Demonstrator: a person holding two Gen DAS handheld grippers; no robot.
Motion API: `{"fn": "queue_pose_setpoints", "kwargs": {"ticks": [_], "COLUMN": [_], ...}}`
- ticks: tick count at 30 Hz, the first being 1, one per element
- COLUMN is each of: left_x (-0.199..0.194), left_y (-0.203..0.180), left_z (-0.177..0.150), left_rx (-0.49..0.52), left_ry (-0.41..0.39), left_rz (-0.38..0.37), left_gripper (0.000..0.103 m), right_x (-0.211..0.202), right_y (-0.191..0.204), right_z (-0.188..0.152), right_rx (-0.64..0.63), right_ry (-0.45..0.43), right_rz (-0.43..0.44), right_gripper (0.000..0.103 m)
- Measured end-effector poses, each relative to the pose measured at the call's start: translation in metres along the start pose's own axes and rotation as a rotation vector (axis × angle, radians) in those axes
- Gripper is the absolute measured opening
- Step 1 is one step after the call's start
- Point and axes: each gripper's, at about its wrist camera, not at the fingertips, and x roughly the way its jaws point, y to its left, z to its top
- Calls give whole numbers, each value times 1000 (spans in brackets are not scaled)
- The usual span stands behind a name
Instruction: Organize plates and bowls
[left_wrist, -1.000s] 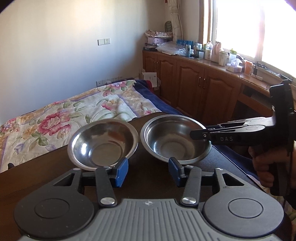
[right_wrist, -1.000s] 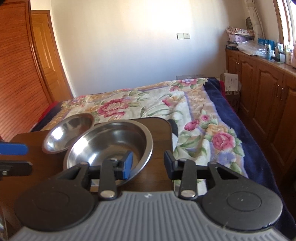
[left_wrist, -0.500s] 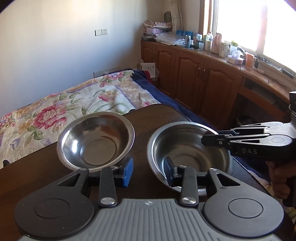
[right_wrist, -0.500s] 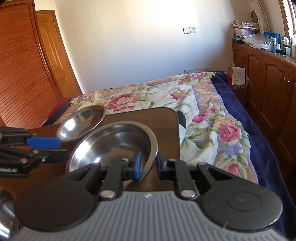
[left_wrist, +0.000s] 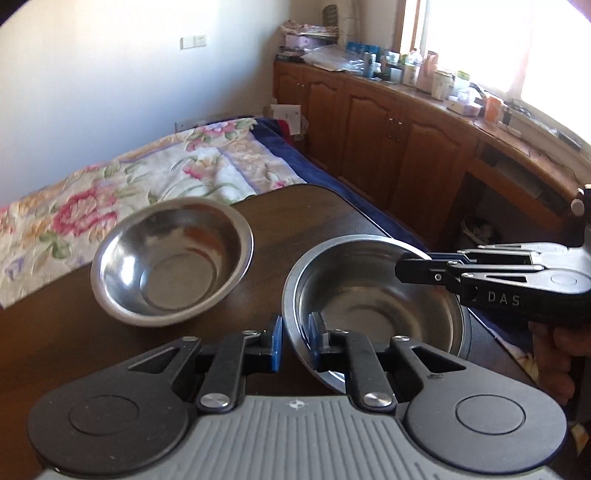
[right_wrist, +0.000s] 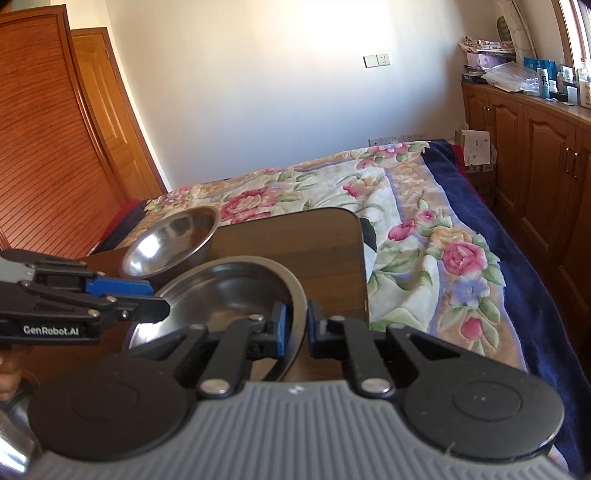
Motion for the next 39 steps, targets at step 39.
{"fn": "queue_pose_setpoints", "kwargs": {"ticks": [39], "left_x": [-143], "left_y": [-9], "left_z": [-48], "left_rx": [22], "left_ry": [-208], "left_rz": [1], "left_gripper": [13], "right_x": [-85], "right_y": [69], "right_z": [9], "right_rx": [-95], "right_ry": [-132], "right_rz": [12], "right_gripper": [13]}}
